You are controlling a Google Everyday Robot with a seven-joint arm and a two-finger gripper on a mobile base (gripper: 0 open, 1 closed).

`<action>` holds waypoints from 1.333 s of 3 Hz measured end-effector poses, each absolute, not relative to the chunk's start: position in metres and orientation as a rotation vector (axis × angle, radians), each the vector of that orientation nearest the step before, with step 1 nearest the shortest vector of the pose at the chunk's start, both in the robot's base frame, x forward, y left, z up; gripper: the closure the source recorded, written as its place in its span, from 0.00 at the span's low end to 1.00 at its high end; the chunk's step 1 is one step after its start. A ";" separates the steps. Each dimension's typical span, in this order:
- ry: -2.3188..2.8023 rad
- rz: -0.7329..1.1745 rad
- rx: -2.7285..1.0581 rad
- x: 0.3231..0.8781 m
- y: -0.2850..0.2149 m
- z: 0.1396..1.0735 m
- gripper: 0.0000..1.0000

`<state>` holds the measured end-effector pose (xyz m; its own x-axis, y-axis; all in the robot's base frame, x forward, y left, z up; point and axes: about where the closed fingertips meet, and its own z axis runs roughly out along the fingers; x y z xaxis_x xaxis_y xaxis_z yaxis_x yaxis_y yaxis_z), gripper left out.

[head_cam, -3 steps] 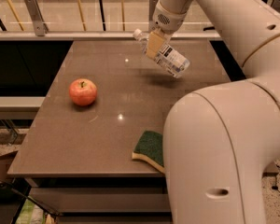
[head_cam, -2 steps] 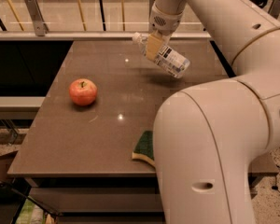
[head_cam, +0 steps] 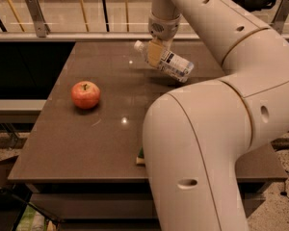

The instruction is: Knock blue plastic bottle over

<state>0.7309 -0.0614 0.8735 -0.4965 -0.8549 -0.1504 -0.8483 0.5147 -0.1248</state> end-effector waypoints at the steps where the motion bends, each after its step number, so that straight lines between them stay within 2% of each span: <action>1: 2.560 -0.057 -1.490 0.734 -0.056 0.865 1.00; 2: 2.534 -0.021 -1.525 0.737 -0.044 0.855 1.00; 3: 2.528 -0.023 -1.522 0.740 -0.043 0.852 0.82; 4: 2.524 -0.023 -1.520 0.743 -0.041 0.849 0.58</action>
Offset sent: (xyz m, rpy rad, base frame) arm 0.0042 0.0284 -0.0240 0.0323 0.0426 0.0918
